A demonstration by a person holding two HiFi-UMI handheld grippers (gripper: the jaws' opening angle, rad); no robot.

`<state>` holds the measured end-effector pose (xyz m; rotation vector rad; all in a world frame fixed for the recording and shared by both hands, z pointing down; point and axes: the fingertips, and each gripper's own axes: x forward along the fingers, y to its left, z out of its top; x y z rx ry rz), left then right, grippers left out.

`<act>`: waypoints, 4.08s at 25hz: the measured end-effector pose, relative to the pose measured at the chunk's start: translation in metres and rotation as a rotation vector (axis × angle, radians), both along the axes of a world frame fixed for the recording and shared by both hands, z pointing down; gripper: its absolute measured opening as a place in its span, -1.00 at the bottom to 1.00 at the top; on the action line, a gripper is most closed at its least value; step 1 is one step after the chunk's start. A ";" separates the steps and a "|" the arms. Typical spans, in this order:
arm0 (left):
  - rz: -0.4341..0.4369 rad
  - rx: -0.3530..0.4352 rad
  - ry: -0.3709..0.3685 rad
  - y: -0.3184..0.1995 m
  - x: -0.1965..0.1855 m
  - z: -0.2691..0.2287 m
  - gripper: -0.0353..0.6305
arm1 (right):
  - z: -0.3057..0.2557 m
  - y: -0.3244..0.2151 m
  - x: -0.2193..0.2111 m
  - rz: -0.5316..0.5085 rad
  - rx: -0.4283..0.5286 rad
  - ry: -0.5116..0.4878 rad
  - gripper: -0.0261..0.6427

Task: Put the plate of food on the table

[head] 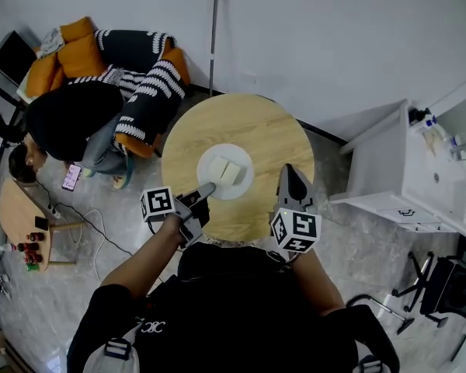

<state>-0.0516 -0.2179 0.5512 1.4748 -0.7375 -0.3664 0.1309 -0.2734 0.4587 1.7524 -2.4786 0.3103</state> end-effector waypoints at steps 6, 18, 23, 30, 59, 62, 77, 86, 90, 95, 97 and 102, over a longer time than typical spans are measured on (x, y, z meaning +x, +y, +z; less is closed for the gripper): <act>-0.026 -0.071 0.130 -0.010 -0.013 0.013 -0.83 | 0.002 -0.001 -0.005 0.036 -0.016 0.008 -0.90; 0.043 -0.060 0.086 -0.033 -0.021 0.061 -0.83 | 0.014 0.018 0.021 0.130 -0.061 0.082 -0.90; 0.071 -0.051 0.068 -0.041 -0.011 0.083 -0.83 | 0.016 0.029 0.038 0.172 -0.075 0.113 -0.90; 0.146 -0.065 0.045 -0.043 0.004 0.108 -0.83 | 0.020 0.043 0.051 0.222 -0.097 0.130 -0.90; 0.221 -0.206 -0.022 -0.055 0.025 0.168 -0.84 | 0.036 0.075 0.077 0.355 -0.165 0.156 -0.90; 0.224 -0.219 -0.064 -0.057 0.026 0.174 -0.84 | 0.037 0.076 0.080 0.370 -0.170 0.158 -0.90; 0.209 -0.388 -0.097 -0.052 0.024 0.189 -0.83 | 0.037 0.073 0.077 0.383 -0.175 0.155 -0.90; 0.310 -0.359 -0.369 -0.056 0.022 0.186 -0.66 | 0.035 0.068 0.071 0.355 -0.160 0.153 -0.90; 0.320 -0.380 -0.480 -0.056 0.026 0.183 -0.49 | 0.036 0.067 0.077 0.359 -0.168 0.150 -0.90; 0.338 -0.401 -0.660 -0.054 0.020 0.184 -0.37 | 0.034 0.063 0.076 0.340 -0.159 0.153 -0.90; 0.318 -0.401 -0.711 -0.054 0.014 0.184 -0.35 | 0.034 0.062 0.077 0.334 -0.157 0.153 -0.90; 0.316 -0.369 -0.747 -0.051 0.002 0.178 -0.36 | 0.035 0.060 0.082 0.324 -0.159 0.139 -0.90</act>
